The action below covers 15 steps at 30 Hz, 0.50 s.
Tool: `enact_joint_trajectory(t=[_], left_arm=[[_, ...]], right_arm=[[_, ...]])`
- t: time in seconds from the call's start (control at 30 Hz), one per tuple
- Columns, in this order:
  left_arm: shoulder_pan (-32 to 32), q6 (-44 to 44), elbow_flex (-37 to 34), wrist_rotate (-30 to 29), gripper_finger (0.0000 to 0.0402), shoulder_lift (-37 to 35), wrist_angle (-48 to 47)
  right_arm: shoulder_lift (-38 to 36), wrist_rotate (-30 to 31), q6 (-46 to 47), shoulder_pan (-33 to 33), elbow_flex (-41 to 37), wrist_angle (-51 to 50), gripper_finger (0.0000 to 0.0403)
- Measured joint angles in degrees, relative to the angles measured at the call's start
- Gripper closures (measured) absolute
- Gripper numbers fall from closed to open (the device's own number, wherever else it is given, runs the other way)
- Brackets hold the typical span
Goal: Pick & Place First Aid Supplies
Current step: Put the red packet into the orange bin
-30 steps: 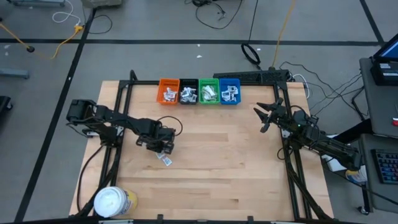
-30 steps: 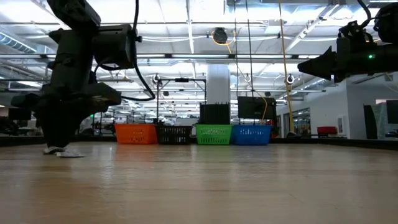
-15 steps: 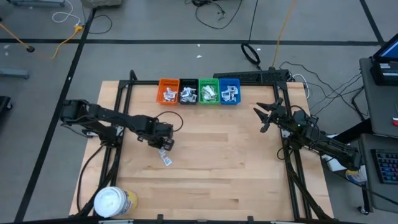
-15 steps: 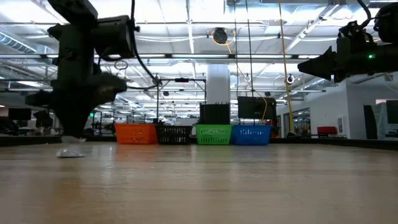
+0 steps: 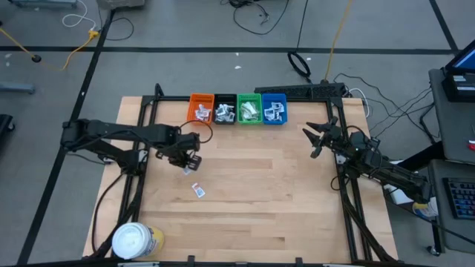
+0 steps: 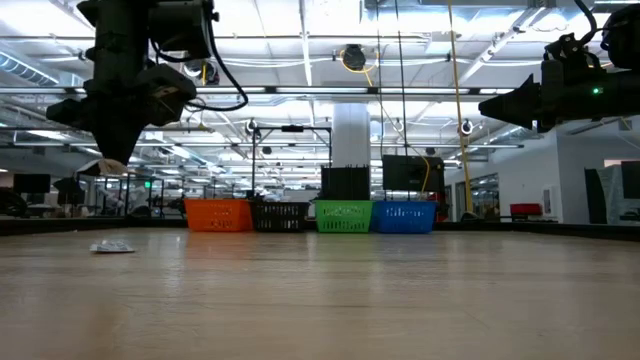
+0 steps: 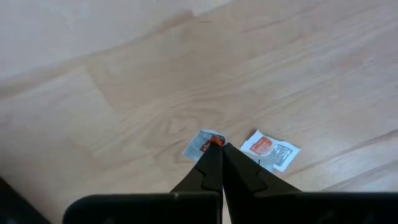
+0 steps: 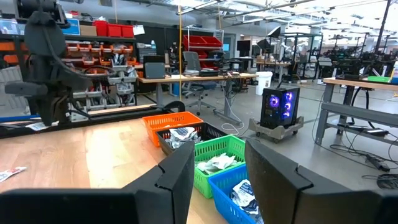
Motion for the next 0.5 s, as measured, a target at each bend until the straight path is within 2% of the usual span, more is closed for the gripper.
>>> enact_joint_trajectory(t=[0.17,0.5], left_arm=[[2.05,2.17,1.53,-0.04,0.0401,-0.69,-2.81],[18.92,17.35,7.31,1.40,0.0401,4.30,-6.17]], right_arm=[[0.00,0.01,0.02,-0.01,0.00,-0.02,0.0264],[0.01,0.00,-0.01,0.00,0.02,0.00,0.0264]])
